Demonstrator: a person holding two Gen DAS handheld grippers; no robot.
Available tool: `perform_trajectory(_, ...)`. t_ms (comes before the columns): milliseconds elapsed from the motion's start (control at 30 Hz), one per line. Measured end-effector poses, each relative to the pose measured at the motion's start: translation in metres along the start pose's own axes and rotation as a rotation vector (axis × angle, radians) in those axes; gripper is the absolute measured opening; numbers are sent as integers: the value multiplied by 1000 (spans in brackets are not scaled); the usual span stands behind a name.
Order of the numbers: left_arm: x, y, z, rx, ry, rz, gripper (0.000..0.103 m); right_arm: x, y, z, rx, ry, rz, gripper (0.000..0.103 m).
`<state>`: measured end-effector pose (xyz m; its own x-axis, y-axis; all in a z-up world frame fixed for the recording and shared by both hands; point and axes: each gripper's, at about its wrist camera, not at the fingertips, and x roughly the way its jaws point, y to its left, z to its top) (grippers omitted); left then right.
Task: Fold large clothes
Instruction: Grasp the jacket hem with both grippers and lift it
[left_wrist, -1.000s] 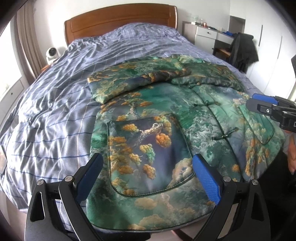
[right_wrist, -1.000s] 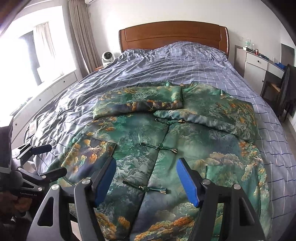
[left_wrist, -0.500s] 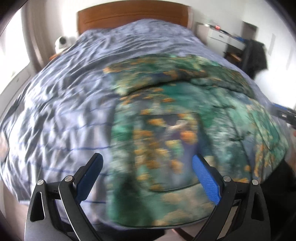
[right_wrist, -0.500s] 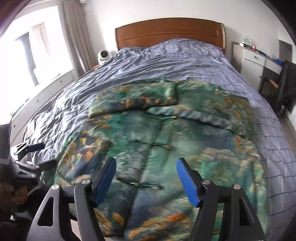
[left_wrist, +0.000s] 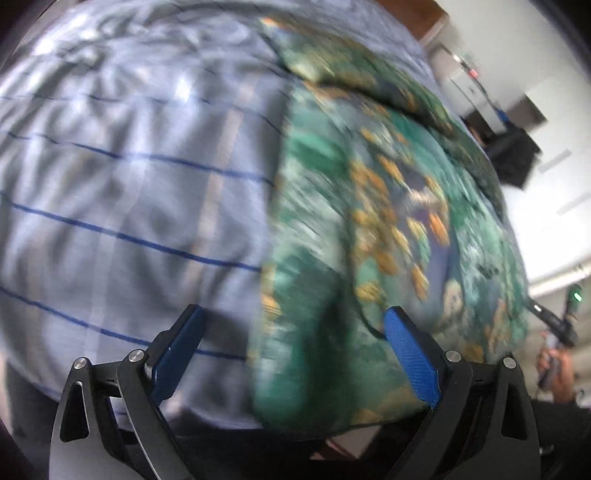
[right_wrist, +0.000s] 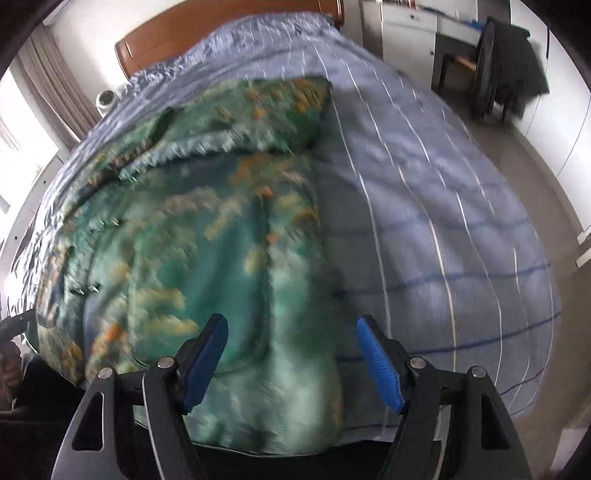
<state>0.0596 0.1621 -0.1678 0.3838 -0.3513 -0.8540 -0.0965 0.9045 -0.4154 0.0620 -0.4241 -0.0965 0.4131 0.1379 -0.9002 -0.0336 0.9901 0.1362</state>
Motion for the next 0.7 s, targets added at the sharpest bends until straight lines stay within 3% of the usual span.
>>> perform_trajectory(67,9,-10,-4,53,20,12,98,9,-5,-5,-12,39,21,74)
perform_trajectory(200,18,-21,-7,102,56,7,98,22,-1,-15,-36,95,150,74)
perform_trajectory(267,18,-23,-8,104,67,-3,94,24,4,-18,-63,100,140,76)
perform_trajectory(300,19,-22,-7,104,75,-9,90,25,4,-18,-62,104,143,76)
perform_trajectory(400,19,-26,-8,105,111,-20,54,27,4,-16,-54,115,174,72)
perform_trajectory(467,16,-30,-7,120,116,-17,24,27,7,-16,-69,118,181,36)
perform_trajectory(567,5,-34,-4,108,89,-31,13,22,13,-11,-78,108,192,20)
perform_trajectory(700,-19,-37,-3,107,29,-56,11,0,29,-5,-108,60,187,16)
